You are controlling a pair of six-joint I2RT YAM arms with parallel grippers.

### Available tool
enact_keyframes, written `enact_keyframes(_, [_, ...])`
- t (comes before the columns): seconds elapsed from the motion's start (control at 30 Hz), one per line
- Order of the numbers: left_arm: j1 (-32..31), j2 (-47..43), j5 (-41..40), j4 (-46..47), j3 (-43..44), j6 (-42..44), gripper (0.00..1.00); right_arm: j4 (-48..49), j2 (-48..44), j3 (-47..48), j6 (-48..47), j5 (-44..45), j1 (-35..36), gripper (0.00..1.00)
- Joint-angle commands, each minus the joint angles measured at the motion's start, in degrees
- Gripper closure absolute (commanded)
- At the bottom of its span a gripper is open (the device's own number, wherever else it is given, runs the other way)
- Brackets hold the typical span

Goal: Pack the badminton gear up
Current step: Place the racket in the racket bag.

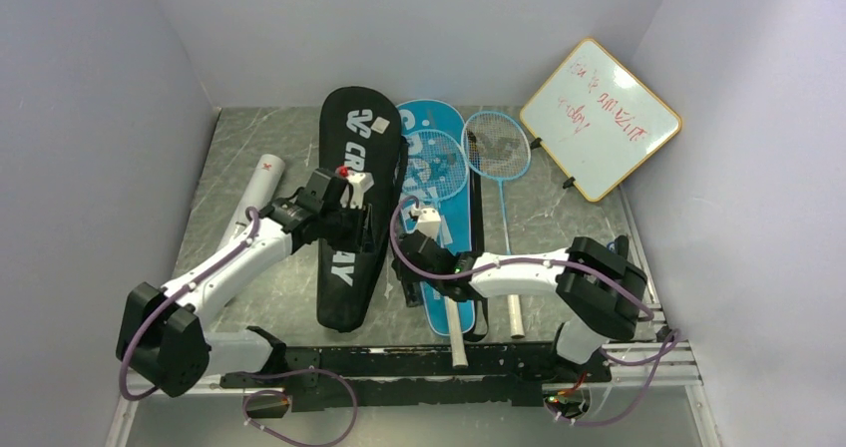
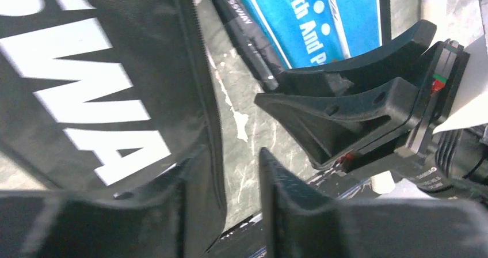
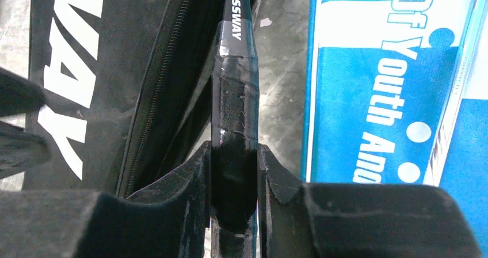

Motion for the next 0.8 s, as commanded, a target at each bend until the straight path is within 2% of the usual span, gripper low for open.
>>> enact_keyframes(0.0, [-0.2,-4.3,-7.8,-1.8,0.2,0.0,0.52,10.0,-3.8,-1.7,-0.9,-7.3,-1.9,0.70])
enact_keyframes(0.1, [-0.1,-4.8,-12.3,-2.5,0.3,-0.4,0.47,9.3,-3.3,-1.7,-1.2,-9.9,-2.2,0.66])
enact_keyframes(0.2, [0.9,-4.6,-13.9,-1.9,0.1,-0.8,0.46,8.9,-2.3,-1.5,-1.3,-10.9,-2.6,0.66])
enact_keyframes(0.3, [4.6,-4.4,-10.3,0.4,-1.1,-1.0,0.46,9.1,-0.5,-0.4,-1.3,-12.7,-2.8,0.65])
enact_keyframes(0.4, [9.6,-4.7,-5.9,2.1,-3.1,-1.1,0.45,7.3,1.6,1.7,-1.1,-13.1,-2.8,0.51])
enact_keyframes(0.47, [12.6,-5.3,-3.5,3.0,-4.7,-1.1,0.45,7.2,1.8,1.8,-1.5,-13.6,-2.8,0.49])
enact_keyframes(0.6, [16.0,-6.3,-3.6,3.6,-6.8,-3.3,0.41,6.7,0.4,0.8,-0.9,-15.6,-4.0,0.50])
enact_keyframes(0.77, [16.8,-7.9,-4.8,7.1,-10.9,-9.0,0.38,3.9,-0.2,-0.6,2.0,-18.9,-6.6,0.56])
